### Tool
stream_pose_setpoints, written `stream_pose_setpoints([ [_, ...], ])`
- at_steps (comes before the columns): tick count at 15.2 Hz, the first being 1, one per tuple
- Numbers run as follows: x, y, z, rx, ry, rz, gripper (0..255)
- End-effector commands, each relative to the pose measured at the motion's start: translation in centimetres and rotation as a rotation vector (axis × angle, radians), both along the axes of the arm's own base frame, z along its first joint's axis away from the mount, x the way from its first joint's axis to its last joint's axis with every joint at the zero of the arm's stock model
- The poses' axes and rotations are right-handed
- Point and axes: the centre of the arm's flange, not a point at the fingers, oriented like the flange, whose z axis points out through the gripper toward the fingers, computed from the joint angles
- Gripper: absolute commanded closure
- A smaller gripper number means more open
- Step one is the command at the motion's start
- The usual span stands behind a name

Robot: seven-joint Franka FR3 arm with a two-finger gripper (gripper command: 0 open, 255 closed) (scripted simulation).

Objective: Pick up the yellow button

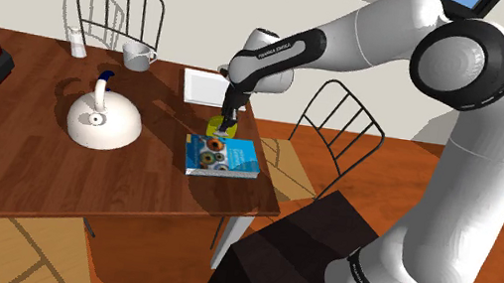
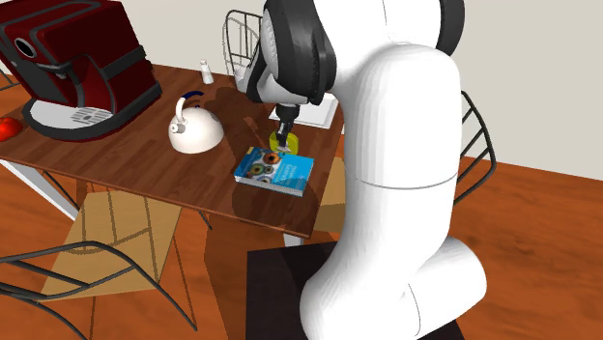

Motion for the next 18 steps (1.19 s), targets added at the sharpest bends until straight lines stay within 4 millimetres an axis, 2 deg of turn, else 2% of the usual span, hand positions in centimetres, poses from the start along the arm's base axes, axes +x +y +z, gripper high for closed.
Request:
stream_pose_setpoints([
  [1,0.0,0.0,0.0,0.000,0.000,0.000,255],
  [3,-0.1,0.0,0.0,0.000,0.000,0.000,255],
  [18,-0.1,0.0,7.9,0.000,0.000,0.000,255],
])
